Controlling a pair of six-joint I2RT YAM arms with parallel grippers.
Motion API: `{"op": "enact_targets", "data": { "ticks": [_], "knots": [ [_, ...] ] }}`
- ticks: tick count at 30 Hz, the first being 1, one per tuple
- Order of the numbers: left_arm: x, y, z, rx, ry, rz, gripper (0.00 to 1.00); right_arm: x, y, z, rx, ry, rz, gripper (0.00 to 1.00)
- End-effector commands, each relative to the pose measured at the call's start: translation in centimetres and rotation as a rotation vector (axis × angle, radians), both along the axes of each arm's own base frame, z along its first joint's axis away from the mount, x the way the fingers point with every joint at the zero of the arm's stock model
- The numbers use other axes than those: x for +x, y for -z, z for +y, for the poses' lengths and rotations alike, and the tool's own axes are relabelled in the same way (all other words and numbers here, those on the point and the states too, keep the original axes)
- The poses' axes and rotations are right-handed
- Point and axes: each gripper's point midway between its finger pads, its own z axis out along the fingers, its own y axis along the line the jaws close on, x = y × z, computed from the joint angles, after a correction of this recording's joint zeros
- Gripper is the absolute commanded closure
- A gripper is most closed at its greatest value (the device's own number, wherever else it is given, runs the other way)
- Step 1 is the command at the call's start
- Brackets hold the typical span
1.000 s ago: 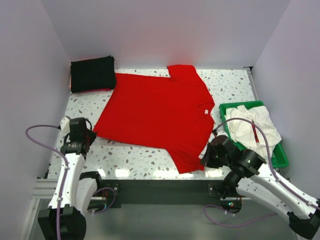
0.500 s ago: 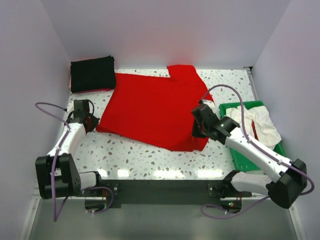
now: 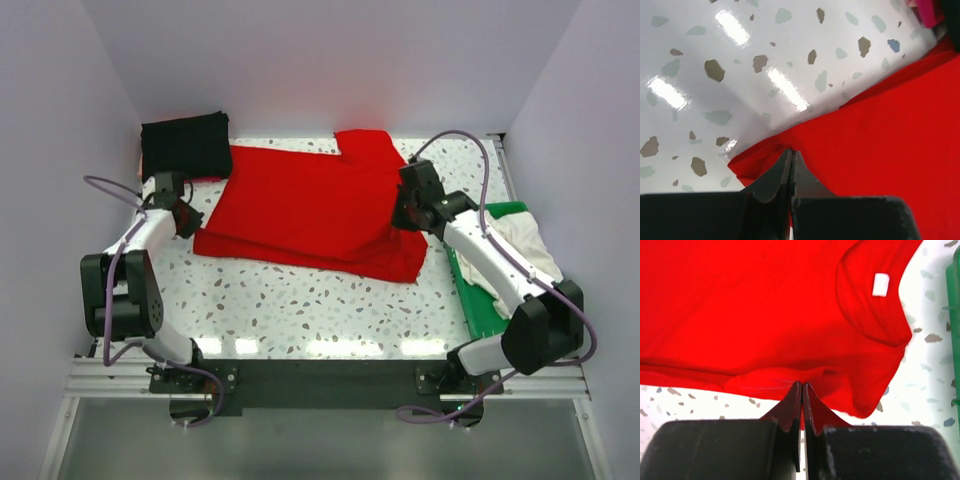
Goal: Fold and stack the t-shirts
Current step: Fold the tshirt
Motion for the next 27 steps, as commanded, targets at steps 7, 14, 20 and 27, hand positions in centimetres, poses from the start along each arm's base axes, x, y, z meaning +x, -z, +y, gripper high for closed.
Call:
{"op": "enact_targets", "data": {
  "ticks": [7, 14, 20, 27],
  "knots": [
    [6.4, -2.0, -1.5, -0.007, 0.018, -0.093, 1.00, 4.7, -0.1, -0.8, 0.042, 0.018, -0.033, 1.00],
    [8.3, -1.6, -1.9, 0.009, 0.017, -0.083, 1.00, 6.7, 0.8, -1.7, 0.069, 0.050, -0.021, 1.00],
    [9.1, -1.6, -1.6, 0.027, 0.016, -0.080, 1.00, 7.1, 0.9, -3.0, 0.087, 0.081, -0.026, 1.00],
    [9.6, -2.2, -1.3, 0.037, 0.014, -0.093, 1.00, 7.1, 0.7, -4.4, 0.102, 0.115, -0.041, 1.00]
  ]
}}
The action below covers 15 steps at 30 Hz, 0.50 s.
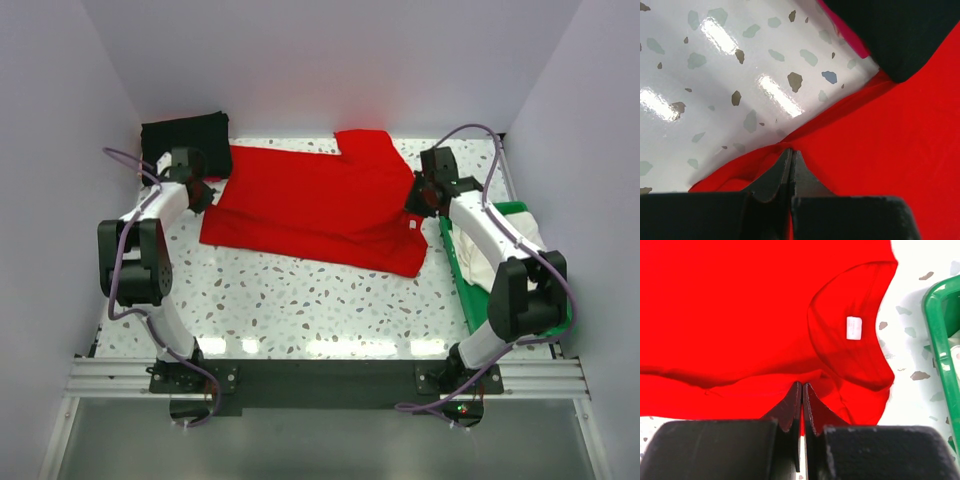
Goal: Fold and stack the t-shirts
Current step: Fold the tshirt
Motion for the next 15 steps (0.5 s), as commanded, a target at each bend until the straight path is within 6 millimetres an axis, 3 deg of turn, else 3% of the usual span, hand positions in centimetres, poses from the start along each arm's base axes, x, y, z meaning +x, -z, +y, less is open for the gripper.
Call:
{"op": "enact_targets", "data": {
  "ticks": [1, 15],
  "knots": [
    [1.6, -1.8, 0.7, 0.029, -0.026, -0.057, 1.00, 1.0, -2.3, -0.3, 0.024, 0.007, -0.085, 1.00],
    [2.8, -0.7, 0.3, 0.018, 0.006, -0.058, 1.00, 2.5, -0.6, -0.7, 0.053, 0.022, -0.053, 1.00]
  ]
}}
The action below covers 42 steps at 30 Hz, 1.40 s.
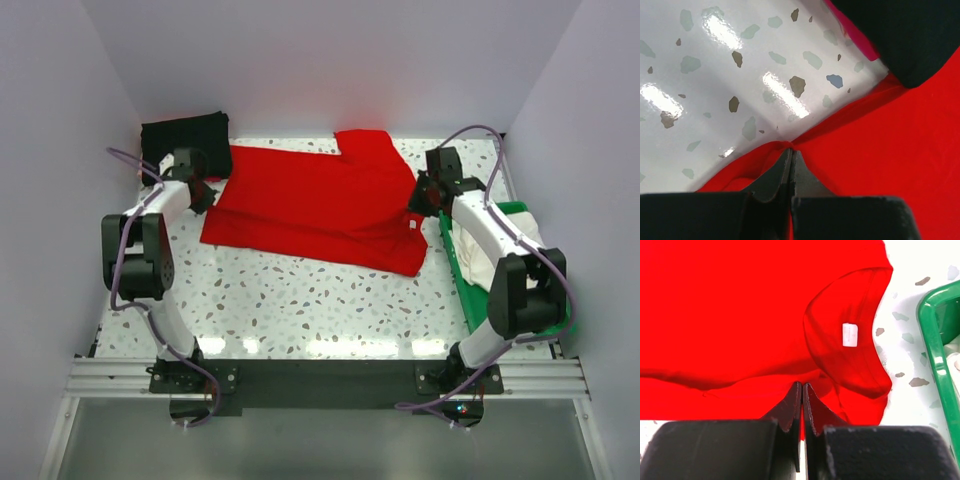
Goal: Fold and stack the t-shirts
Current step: Fold the tshirt
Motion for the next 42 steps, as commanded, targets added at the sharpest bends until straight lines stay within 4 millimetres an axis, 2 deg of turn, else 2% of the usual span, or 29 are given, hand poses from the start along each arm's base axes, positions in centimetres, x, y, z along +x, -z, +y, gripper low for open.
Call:
{"op": "enact_targets", "data": {
  "ticks": [1, 5, 8, 11, 13, 15, 16, 17, 18, 19, 22, 24, 25, 26, 27, 28, 30, 31, 38, 42],
  "knots": [
    [2.5, -1.8, 0.0, 0.011, 0.026, -0.084, 1.00, 2.0, -0.9, 0.4, 0.028, -0.002, -0.048, 1.00],
    [3.6, -1.9, -0.2, 0.012, 0.054, -0.095, 1.00, 2.6, 0.3, 0.4, 0.034, 0.011, -0.028, 1.00],
    [3.7, -1.2, -0.5, 0.004, 0.075, -0.083, 1.00, 3.1, 1.1, 0.4, 0.043, 0.017, -0.017, 1.00],
    [3.8, -1.7, -0.4, 0.006, 0.085, -0.098, 0.91, 3.6, 1.6, 0.4, 0.049, 0.023, -0.008, 1.00],
    [3.9, -2.3, -0.1, 0.017, 0.092, -0.115, 0.77, 4.2, 2.3, 0.3, 0.055, 0.030, 0.005, 0.99],
    [3.8, -3.2, 0.2, 0.019, 0.089, -0.131, 0.63, 4.8, 2.6, -0.1, 0.059, 0.040, 0.008, 0.94],
    [3.7, -3.6, 0.4, 0.017, 0.091, -0.138, 0.59, 4.9, 3.3, -0.3, 0.054, 0.047, 0.030, 0.90],
    [3.4, -4.5, 0.5, 0.019, 0.090, -0.151, 0.55, 5.6, 2.9, -0.7, 0.055, 0.056, 0.021, 0.79],
    [3.0, -4.8, 0.6, 0.020, 0.087, -0.156, 0.51, 5.6, 3.0, -0.8, 0.052, 0.053, 0.029, 0.73],
    [2.6, -5.2, 0.7, 0.017, 0.079, -0.162, 0.49, 5.7, 2.7, -0.8, 0.048, 0.048, 0.024, 0.63],
    [0.5, -5.9, 0.6, 0.007, 0.053, -0.173, 0.47, 5.4, 1.8, -0.8, 0.046, 0.040, 0.002, 0.50],
    [-1.6, -5.5, 0.4, -0.007, 0.035, -0.155, 0.47, 4.3, 2.1, -0.6, 0.044, 0.032, 0.011, 0.45],
    [-2.9, -4.3, 0.1, -0.026, 0.029, -0.128, 0.47, 3.1, 3.0, -0.5, 0.044, 0.030, 0.031, 0.45],
    [-3.4, -4.7, 0.0, -0.028, 0.025, -0.138, 0.47, 2.4, 2.2, 0.1, 0.049, 0.016, 0.009, 0.46],
    [-4.1, -4.2, -0.2, -0.039, 0.025, -0.126, 0.47, 1.9, 2.3, 0.3, 0.053, 0.012, 0.002, 0.46],
    [-4.9, -3.4, -0.2, -0.043, 0.022, -0.109, 0.47, 0.4, 3.8, 0.4, 0.054, 0.015, 0.036, 0.47],
    [-5.7, -3.3, -0.4, -0.047, 0.026, -0.107, 0.47, -0.5, 3.6, 1.0, 0.062, 0.002, 0.016, 0.48],
    [-6.3, -2.7, -0.5, -0.052, 0.028, -0.092, 0.47, -1.5, 4.7, 1.1, 0.064, 0.007, 0.041, 0.49],
    [-7.2, -1.7, -1.2, -0.079, 0.045, -0.082, 0.47, -3.1, 7.4, 4.8, 0.061, -0.061, 0.090, 0.51],
    [-7.3, -1.7, -1.0, -0.067, 0.053, -0.079, 0.47, -3.3, 8.4, 4.9, 0.054, -0.049, 0.102, 0.53]
  ]
}}
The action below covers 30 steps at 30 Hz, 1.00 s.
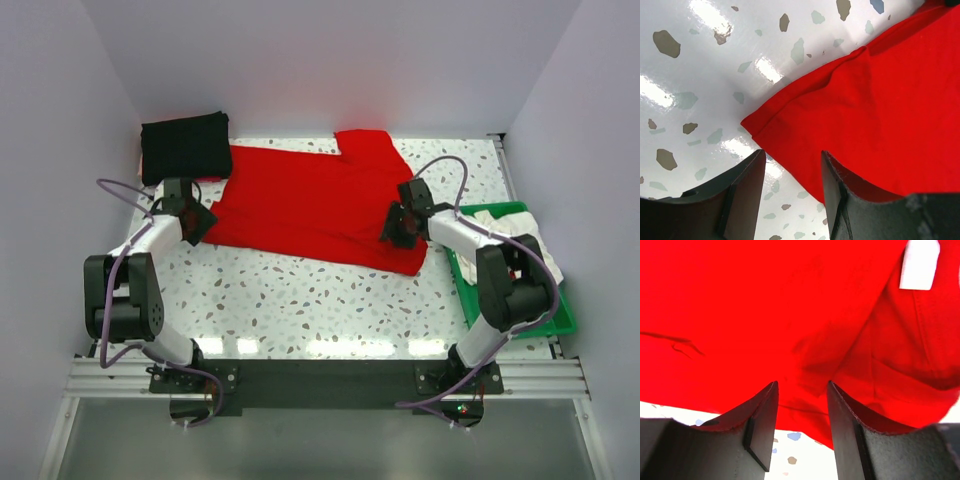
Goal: Fold and stack the t-shirts
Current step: Fold the tshirt
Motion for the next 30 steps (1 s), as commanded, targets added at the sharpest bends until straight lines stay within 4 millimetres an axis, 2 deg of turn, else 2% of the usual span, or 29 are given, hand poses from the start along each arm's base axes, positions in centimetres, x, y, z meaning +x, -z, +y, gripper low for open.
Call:
{"op": "enact_targets", "data": {
  "ticks": [1, 9, 15, 20, 24, 27, 30],
  "knots": [
    [1.0, -1.7, 0.1, 0.003, 0.002, -0.071, 0.47, 0.9, 0.0, -0.1, 0.004, 0.037, -0.041, 0.53],
    [1.0, -1.3, 0.3, 0.008, -0.003, -0.060, 0.47, 0.4, 1.3, 0.2, 0.003, 0.033, -0.023, 0.53],
    [0.9, -0.7, 0.2, 0.006, -0.002, -0.048, 0.47, 0.4, 2.3, 0.3, 0.003, 0.036, -0.010, 0.58],
    [0.9, -0.5, 0.2, 0.004, -0.002, -0.045, 0.47, 0.6, 2.4, 0.5, 0.006, 0.035, -0.007, 0.69],
    [0.8, -0.5, 0.3, 0.008, -0.001, -0.043, 0.47, 1.3, 1.5, 0.7, 0.014, 0.032, -0.025, 0.84],
    [0.9, -0.4, 0.2, 0.007, 0.000, -0.043, 0.47, 1.9, 0.9, 1.2, 0.027, 0.019, -0.034, 0.91],
    [0.9, -0.3, 0.2, 0.006, 0.002, -0.040, 0.47, 2.5, 0.5, 1.6, 0.039, 0.013, -0.041, 0.93]
  ]
}}
